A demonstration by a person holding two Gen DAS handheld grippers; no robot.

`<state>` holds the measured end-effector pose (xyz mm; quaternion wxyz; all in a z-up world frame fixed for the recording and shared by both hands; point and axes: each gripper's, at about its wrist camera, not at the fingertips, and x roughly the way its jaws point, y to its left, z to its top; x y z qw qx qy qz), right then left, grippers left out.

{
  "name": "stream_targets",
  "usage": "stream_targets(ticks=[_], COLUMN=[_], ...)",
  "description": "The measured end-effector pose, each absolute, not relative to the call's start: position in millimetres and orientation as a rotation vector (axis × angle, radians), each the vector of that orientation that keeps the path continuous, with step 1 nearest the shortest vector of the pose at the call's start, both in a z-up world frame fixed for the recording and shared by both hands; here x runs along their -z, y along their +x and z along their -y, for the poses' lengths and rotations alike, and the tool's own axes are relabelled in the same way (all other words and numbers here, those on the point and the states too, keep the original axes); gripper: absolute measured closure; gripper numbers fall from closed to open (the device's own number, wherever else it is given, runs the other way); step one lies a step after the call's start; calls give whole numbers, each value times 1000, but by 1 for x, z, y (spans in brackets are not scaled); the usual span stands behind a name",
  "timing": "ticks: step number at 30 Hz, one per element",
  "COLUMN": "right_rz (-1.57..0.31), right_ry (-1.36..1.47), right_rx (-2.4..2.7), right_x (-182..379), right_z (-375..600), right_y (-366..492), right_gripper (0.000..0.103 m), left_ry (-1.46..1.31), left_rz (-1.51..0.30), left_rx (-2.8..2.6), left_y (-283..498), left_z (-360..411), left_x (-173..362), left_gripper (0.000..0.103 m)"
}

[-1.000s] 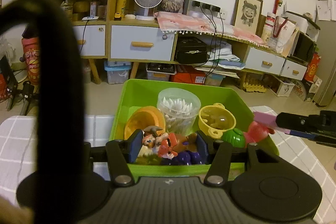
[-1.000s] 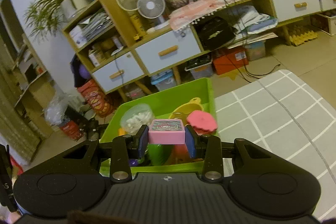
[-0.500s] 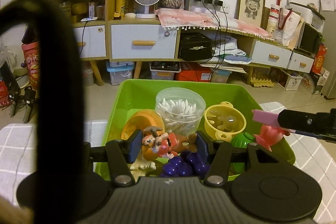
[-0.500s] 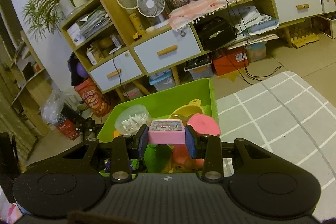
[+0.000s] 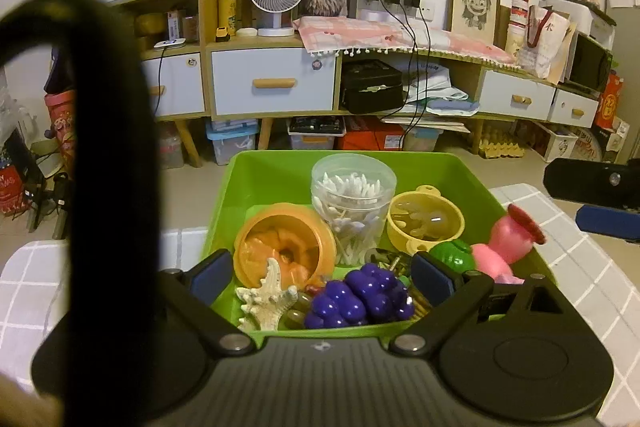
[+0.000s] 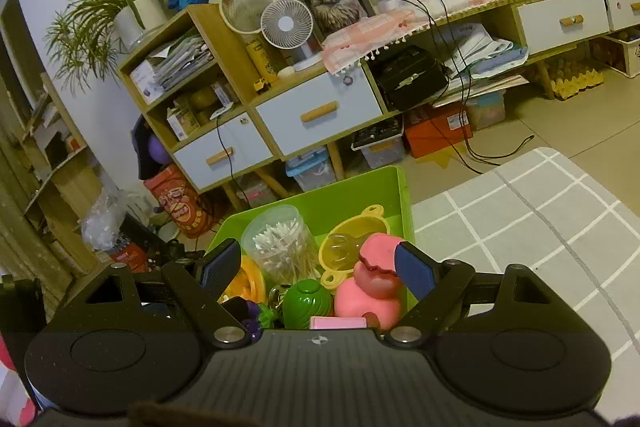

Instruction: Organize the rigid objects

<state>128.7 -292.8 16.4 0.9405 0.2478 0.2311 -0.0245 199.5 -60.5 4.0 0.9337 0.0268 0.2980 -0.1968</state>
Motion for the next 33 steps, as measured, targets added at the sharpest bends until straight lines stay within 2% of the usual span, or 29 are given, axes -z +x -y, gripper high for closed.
stream_targets(ticks=[19, 26, 33], right_rz=[-552, -688, -732], right_ry=[402, 458, 270], right_rx=[15, 64, 94], right_x=[-46, -38, -39], right_z=[259, 261, 238], right_y=[74, 51, 24], right_gripper=[17, 16, 14], left_ry=[18, 19, -30], left_rz=[-728, -769, -820], left_rx=[395, 339, 266], left_y=[111, 68, 52], left_z=[21, -1, -18], left_x=[-32, -34, -40], left_gripper=[25, 23, 19])
